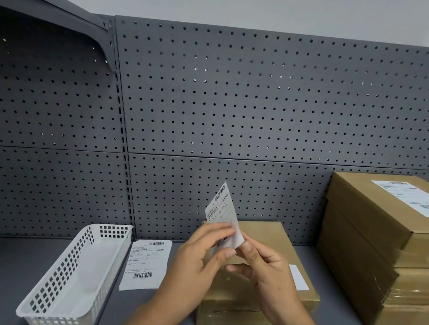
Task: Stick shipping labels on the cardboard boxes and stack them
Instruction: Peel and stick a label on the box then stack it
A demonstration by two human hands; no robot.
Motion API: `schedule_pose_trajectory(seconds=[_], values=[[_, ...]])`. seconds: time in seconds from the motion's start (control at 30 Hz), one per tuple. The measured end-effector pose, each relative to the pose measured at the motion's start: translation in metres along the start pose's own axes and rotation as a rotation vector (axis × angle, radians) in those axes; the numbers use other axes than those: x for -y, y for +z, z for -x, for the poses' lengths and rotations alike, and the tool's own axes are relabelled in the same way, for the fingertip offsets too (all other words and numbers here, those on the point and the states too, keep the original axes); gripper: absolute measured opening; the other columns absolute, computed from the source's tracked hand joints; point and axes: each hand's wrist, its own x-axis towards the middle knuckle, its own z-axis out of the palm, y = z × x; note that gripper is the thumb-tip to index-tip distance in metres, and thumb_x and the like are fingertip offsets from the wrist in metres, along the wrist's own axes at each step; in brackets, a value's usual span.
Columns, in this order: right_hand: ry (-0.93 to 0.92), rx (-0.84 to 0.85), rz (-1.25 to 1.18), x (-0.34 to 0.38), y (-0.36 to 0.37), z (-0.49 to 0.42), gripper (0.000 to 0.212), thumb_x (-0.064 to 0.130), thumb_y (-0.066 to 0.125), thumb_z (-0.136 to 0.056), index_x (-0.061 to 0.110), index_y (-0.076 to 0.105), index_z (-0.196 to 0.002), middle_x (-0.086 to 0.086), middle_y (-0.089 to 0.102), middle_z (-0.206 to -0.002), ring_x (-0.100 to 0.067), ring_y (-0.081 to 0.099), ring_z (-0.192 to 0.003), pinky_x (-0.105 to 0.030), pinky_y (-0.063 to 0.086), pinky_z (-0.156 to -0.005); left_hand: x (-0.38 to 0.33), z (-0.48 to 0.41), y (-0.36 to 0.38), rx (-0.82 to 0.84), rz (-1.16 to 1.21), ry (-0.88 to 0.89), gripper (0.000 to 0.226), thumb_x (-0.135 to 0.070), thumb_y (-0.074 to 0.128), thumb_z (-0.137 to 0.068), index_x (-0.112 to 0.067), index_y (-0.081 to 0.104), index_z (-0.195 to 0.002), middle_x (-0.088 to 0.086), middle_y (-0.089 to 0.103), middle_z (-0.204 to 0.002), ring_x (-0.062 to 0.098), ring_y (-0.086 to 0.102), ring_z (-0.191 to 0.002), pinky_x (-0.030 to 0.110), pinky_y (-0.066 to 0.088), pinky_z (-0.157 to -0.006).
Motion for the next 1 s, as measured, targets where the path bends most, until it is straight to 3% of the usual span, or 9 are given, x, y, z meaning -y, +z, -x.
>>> schedule_pose_trajectory(seconds=[0.07,0.17,0.47,0.7,0.8,1.0], values=[[-0.001,-0.009,-0.005,-0.001,0.001,0.0,0.04,0.038,0.073,-0.087,0.018,0.076,-0.121,-0.015,0.073,-0.125,-0.028,0.072,-0.107,-0.034,0.062,-0.076,0.001,0.001,-0.001,0.003,0.014,-0.002,0.031,-0.023,0.066,-0.101,-0.03,0.069,-0.131,-0.018,0.059,-0.141,0.013,0.056,-0.136,0.043,0.048,-0.112],[0.002,-0.007,0.004,-0.002,0.002,0.001,0.035,0.028,0.063,-0.09,0.018,0.076,-0.121,-0.016,0.073,-0.124,-0.028,0.072,-0.104,-0.033,0.062,-0.075,0.001,0.002,-0.003,0.006,0.027,-0.003,0.031,-0.024,0.066,-0.101,-0.03,0.069,-0.131,-0.017,0.059,-0.141,0.014,0.056,-0.136,0.043,0.048,-0.112],[-0.04,-0.056,0.052,-0.01,0.002,0.001,0.058,0.054,0.077,-0.081,0.014,0.075,-0.122,-0.017,0.072,-0.123,-0.029,0.063,-0.09,-0.041,0.054,-0.069,-0.001,0.002,-0.002,0.023,0.11,-0.03,0.032,-0.019,0.066,-0.101,-0.029,0.069,-0.131,-0.016,0.06,-0.139,0.013,0.06,-0.132,0.04,0.051,-0.109],[-0.063,-0.073,0.018,-0.011,0.002,-0.001,0.066,0.059,0.083,-0.073,0.013,0.076,-0.12,-0.021,0.074,-0.117,-0.028,0.061,-0.087,-0.033,0.054,-0.064,-0.002,0.001,0.002,-0.003,0.111,-0.02,0.033,-0.012,0.067,-0.1,-0.024,0.07,-0.131,-0.017,0.062,-0.136,0.01,0.059,-0.132,0.034,0.05,-0.109],[-0.056,-0.1,-0.011,-0.014,0.0,-0.003,0.07,0.059,0.086,-0.069,0.011,0.076,-0.12,-0.028,0.07,-0.104,-0.03,0.059,-0.086,-0.031,0.053,-0.064,-0.004,0.0,0.002,0.005,0.124,-0.025,0.034,-0.011,0.067,-0.1,-0.023,0.07,-0.131,-0.015,0.063,-0.136,0.012,0.06,-0.131,0.037,0.051,-0.109],[-0.087,-0.11,-0.04,-0.016,0.0,-0.007,0.071,0.062,0.087,-0.066,0.013,0.078,-0.116,-0.014,0.068,-0.085,-0.018,0.061,-0.074,-0.028,0.054,-0.064,-0.008,-0.001,0.004,0.005,0.184,-0.048,0.033,-0.01,0.066,-0.1,-0.021,0.07,-0.131,-0.012,0.065,-0.132,0.014,0.067,-0.122,0.031,0.055,-0.102]])
